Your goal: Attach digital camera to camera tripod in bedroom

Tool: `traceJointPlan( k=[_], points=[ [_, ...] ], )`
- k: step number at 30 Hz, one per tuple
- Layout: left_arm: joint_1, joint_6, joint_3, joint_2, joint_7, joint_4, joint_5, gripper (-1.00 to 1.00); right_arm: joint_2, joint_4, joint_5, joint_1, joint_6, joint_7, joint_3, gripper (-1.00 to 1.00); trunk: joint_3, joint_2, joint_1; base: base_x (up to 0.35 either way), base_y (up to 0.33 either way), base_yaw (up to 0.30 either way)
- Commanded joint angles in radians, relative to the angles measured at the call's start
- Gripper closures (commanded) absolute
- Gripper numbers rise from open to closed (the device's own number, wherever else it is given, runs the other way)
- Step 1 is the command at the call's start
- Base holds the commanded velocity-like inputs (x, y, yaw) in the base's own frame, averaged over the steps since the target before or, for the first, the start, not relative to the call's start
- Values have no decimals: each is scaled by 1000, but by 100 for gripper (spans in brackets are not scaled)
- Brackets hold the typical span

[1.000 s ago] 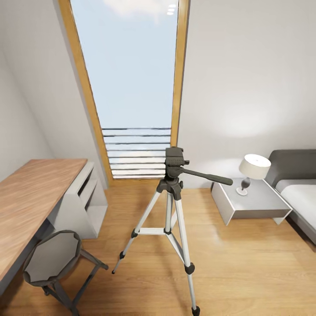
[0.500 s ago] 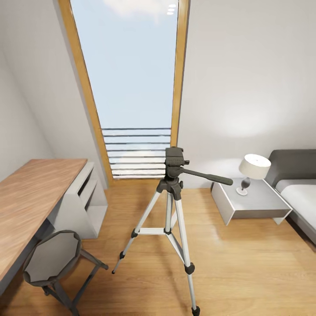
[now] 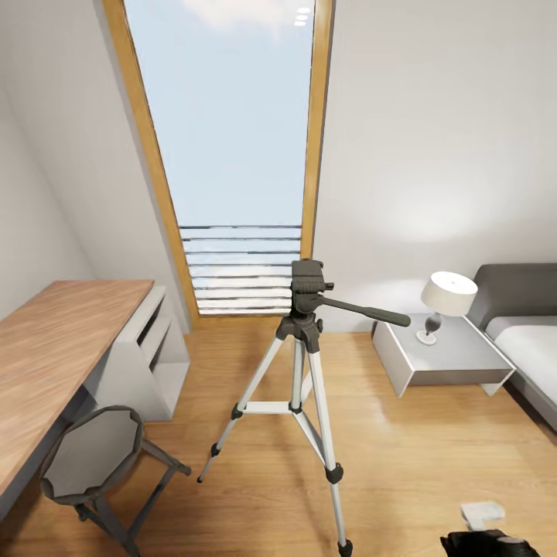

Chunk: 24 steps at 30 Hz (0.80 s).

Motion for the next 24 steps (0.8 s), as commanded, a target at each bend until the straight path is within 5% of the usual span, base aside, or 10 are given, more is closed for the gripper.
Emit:
traceJointPlan(
  k=[1, 5, 11, 15, 24],
  points=[
    [-1, -3, 0, 0, -6, 2, 9, 100, 1, -60, 11, -1, 41, 40, -3, -100, -2, -2, 1, 0, 0, 0],
    [-1, -3, -1, 0, -6, 2, 9, 100, 0, -308, 11, 1, 189, 227, -1, -100, -2, -2, 1, 0, 0, 0],
    [-1, -4, -2, -3, -7, 2, 7, 100, -4, -536, 16, 2, 321, 470, 0, -100, -2, -2, 1, 0, 0, 0],
    [-1, -4, -4, -4, -7, 2, 4, 100, -2, -664, 15, -1, 368, 551, -1, -100, -2, -2, 1, 0, 0, 0],
    [-1, -3, -5, -4, -8, 2, 2, 100, 9, -784, 1, -2, 391, 590, 11, -100, -2, -2, 1, 0, 0, 0]
  ],
)
